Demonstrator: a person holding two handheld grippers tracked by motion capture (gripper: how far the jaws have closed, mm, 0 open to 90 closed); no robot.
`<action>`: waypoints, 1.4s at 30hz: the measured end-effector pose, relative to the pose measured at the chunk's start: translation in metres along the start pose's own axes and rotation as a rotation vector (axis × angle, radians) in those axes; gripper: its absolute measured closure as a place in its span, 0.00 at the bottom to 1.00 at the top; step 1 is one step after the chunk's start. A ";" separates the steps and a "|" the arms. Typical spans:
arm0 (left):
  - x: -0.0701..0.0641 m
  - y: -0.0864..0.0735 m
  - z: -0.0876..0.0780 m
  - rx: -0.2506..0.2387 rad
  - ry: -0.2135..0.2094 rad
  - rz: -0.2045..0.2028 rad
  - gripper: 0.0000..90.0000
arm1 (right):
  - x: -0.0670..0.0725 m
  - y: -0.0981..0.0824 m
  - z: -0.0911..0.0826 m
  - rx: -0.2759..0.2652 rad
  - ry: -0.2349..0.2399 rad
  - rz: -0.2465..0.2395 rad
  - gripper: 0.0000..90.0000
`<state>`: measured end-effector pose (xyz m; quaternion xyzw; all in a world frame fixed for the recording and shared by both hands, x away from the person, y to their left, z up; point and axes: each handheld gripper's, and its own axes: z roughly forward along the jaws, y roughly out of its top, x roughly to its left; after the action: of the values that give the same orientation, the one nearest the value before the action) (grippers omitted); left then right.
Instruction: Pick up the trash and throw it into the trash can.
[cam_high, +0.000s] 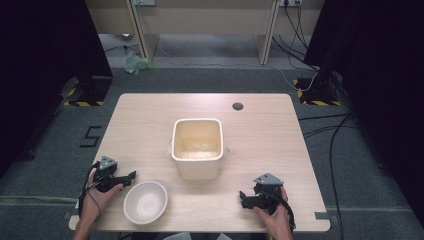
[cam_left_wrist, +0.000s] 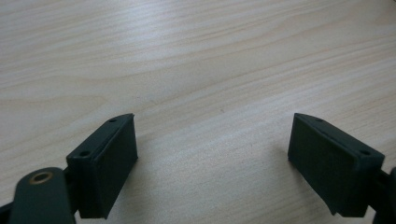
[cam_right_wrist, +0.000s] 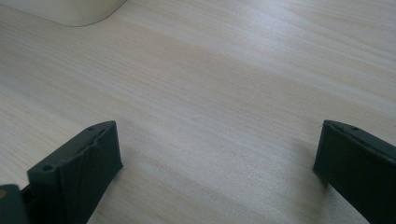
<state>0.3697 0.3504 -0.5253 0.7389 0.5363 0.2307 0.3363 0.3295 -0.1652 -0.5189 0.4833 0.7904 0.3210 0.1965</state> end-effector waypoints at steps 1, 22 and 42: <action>0.000 0.000 0.000 0.002 0.001 0.000 0.16 | 0.000 0.000 0.000 0.000 0.000 0.000 0.01; 0.005 0.011 -0.022 -0.080 -0.132 -0.078 0.18 | -0.001 0.000 0.000 0.000 0.005 -0.008 0.01; -0.031 0.012 -0.057 -0.087 -0.210 -0.005 0.19 | -0.001 0.000 0.001 -0.002 0.004 -0.014 0.01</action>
<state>0.3271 0.3331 -0.4778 0.7424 0.4894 0.1745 0.4229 0.3305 -0.1660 -0.5192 0.4768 0.7938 0.3216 0.1977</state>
